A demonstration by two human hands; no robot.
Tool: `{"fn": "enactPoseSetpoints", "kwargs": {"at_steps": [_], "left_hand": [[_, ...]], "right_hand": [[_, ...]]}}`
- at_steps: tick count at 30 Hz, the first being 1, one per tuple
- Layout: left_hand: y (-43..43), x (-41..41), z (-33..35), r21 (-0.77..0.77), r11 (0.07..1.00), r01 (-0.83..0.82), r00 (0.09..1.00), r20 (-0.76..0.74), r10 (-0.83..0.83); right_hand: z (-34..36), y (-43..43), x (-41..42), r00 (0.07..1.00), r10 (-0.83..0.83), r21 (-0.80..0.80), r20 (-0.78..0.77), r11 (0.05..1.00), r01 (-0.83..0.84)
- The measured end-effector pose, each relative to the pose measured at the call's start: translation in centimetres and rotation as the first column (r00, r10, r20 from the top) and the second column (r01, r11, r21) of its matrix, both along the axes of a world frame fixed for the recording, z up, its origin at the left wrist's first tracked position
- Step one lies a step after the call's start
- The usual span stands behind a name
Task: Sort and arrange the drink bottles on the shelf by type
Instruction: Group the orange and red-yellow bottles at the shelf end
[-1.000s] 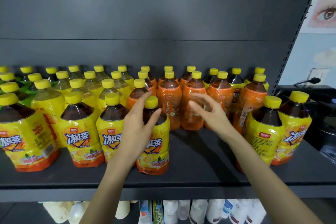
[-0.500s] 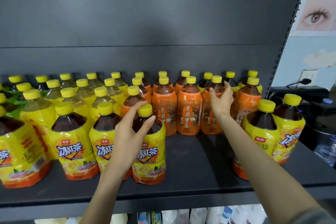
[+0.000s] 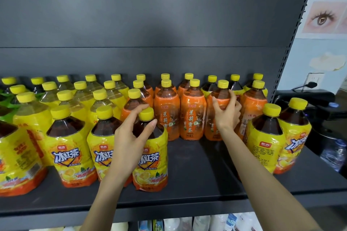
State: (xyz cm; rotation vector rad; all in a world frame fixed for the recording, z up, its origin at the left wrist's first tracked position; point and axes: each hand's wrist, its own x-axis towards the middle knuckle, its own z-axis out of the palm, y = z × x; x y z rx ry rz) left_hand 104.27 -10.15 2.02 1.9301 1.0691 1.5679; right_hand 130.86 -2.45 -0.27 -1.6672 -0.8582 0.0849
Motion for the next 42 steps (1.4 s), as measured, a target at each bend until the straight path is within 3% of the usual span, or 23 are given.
{"fn": "enactPoseSetpoints", "kwargs": {"at_steps": [6, 14, 16, 20, 23, 30, 42], "left_hand": [[0.2, 0.2, 0.0, -0.005, 1.0, 0.006, 1.0, 0.022, -0.006], [0.3, 0.5, -0.3, 0.002, 1.0, 0.006, 0.999, 0.034, -0.006], [0.2, 0.5, -0.3, 0.0, 1.0, 0.005, 0.999, 0.037, -0.005], [0.1, 0.6, -0.3, 0.013, 1.0, 0.0, 1.0, 0.03, 0.0], [0.1, 0.6, -0.3, 0.021, 1.0, -0.009, 1.0, 0.028, 0.008], [0.1, 0.6, -0.4, 0.009, 1.0, 0.001, 0.999, 0.032, -0.001], [0.0, 0.6, -0.4, 0.0, 1.0, -0.011, 0.999, 0.036, 0.011]], "right_hand": [[-0.3, -2.7, -0.5, 0.998, 0.023, 0.022, 0.06, 0.999, -0.025], [-0.7, -6.8, -2.8, 0.957, 0.274, -0.033, 0.095, 0.962, -0.272], [-1.3, -7.3, -2.6, 0.897, 0.432, -0.076, 0.091, 0.901, -0.426], [-2.1, -7.8, -2.8, 0.653, 0.751, -0.096, -0.091, 0.647, -0.757], [-2.4, -7.4, -4.3, 0.645, 0.761, -0.094, -0.071, 0.639, -0.764], [-3.1, -5.5, -7.9, 0.76, 0.646, -0.073, 0.066, 0.763, -0.643], [-3.2, -4.0, -9.2, 0.776, 0.621, -0.07, 0.111, 0.784, -0.617]]}}
